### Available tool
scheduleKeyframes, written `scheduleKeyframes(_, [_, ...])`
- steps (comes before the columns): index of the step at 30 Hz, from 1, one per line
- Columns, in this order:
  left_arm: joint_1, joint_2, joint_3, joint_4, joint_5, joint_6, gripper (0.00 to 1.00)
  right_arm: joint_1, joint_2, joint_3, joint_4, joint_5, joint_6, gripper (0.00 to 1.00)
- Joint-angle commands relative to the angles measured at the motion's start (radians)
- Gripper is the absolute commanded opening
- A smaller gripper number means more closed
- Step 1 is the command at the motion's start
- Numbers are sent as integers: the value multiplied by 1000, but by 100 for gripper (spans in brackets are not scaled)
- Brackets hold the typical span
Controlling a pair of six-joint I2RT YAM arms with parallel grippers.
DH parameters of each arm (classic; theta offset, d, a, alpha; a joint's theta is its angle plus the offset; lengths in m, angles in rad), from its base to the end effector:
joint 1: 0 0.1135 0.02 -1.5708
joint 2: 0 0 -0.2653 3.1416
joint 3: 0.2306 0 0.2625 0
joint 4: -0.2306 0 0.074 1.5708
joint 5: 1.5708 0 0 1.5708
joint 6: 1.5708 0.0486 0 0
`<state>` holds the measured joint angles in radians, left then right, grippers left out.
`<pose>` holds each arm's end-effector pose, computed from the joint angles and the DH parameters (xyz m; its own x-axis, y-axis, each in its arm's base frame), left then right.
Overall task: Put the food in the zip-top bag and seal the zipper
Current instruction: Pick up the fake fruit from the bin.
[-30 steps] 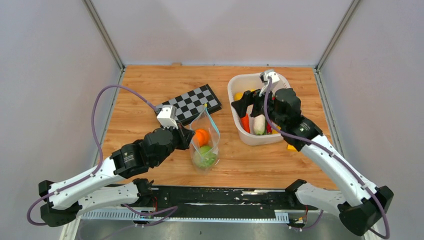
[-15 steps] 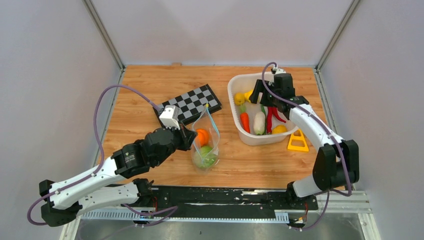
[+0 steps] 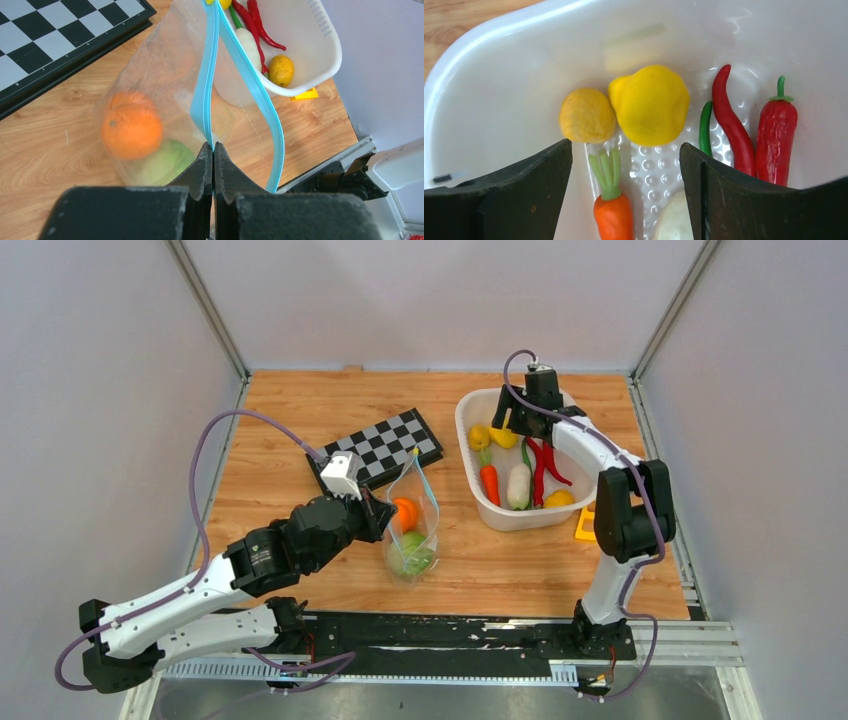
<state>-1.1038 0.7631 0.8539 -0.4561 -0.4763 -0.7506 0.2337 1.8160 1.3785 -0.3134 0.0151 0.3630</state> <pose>0.1040 -0.1568 0.3379 -0.5274 -0.3004 -0.7947 0.3296 0.7898 -0.5173 0.4194 0.0991 0.2333 -0.6989 0.1986 -0.6871 0.0293 0.9678 0.2500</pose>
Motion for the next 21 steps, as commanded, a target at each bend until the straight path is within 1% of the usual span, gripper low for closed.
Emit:
scheduleKeyframes(1, [0, -9, -16, 48, 2, 16, 0, -21, 79, 93, 56, 15, 5, 78])
scheduleKeyframes(5, [0, -14, -22, 50, -4, 17, 0, -27, 163, 187, -15, 50, -20, 77])
scheduleKeyframes(10, [0, -15, -26, 48, -11, 20, 0, -51, 208, 198, -23, 3, -33, 69])
scheduleKeyframes(12, [1, -9, -27, 53, -11, 22, 0, -54, 220, 197, -26, -49, -36, 67])
scheduleKeyframes(14, [0, -2, -25, 57, -5, 23, 0, -54, 222, 184, -27, -71, -37, 67])
scheduleKeyframes(17, [1, 10, -20, 58, 1, 25, 0, -54, 213, 149, 0, -107, -43, 72])
scheduleKeyframes(18, [0, 13, -19, 59, 4, 25, 0, -54, 212, 138, 6, -114, -46, 72])
scheduleKeyframes(20, [0, 16, -18, 60, 7, 25, 0, -56, 219, 137, 10, -119, -52, 71])
scheduleKeyframes(21, [0, 19, -18, 62, 11, 25, 0, -57, 226, 142, 4, -120, -54, 69])
